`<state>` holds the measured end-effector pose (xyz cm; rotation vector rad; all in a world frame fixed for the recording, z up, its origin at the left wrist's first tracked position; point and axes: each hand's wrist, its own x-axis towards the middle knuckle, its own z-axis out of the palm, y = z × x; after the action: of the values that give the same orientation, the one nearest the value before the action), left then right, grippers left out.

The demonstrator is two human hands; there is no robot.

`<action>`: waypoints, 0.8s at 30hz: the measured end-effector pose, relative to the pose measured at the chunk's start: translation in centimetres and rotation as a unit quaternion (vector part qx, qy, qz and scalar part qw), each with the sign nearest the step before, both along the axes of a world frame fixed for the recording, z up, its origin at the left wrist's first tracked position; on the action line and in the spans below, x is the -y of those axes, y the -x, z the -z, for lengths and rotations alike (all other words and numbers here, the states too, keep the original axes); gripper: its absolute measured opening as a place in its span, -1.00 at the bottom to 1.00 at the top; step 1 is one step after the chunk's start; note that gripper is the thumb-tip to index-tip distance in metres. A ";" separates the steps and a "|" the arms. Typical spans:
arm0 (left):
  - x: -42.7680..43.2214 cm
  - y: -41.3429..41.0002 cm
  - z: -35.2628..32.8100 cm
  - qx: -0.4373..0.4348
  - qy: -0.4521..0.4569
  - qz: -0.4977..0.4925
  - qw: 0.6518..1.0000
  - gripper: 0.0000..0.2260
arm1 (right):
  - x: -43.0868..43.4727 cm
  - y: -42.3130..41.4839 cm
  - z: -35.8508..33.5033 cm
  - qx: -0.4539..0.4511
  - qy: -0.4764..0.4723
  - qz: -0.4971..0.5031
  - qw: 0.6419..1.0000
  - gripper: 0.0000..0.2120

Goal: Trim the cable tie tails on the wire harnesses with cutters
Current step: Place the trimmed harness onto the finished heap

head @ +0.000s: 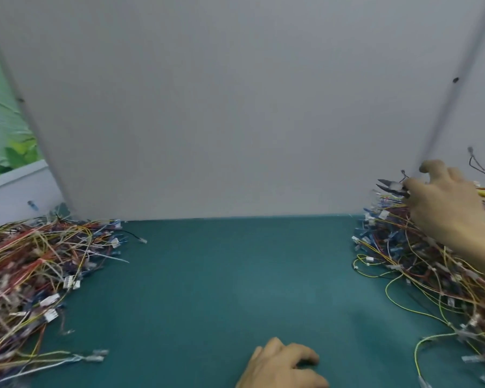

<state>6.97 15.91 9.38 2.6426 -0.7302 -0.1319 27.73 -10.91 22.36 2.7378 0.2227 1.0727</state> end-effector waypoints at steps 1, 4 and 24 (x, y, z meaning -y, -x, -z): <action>-0.2 0.1 0.5 0.013 0.003 -0.007 1.000 -0.74 | -0.7 1.0 -0.4 0.028 -0.018 -0.021 0.999 -0.78; -0.1 0.5 0.0 0.022 0.019 -0.007 1.000 -0.74 | -3.5 3.5 -0.2 0.062 -0.038 -0.111 0.991 -0.77; -15.7 -1.3 -7.2 0.090 0.031 -0.378 0.921 -0.75 | -16.1 13.1 15.0 -0.031 -0.169 -0.324 0.930 -0.19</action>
<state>8.24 31.57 16.61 2.6934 0.2706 0.3446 14.67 5.20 7.32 3.0888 1.1121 1.2586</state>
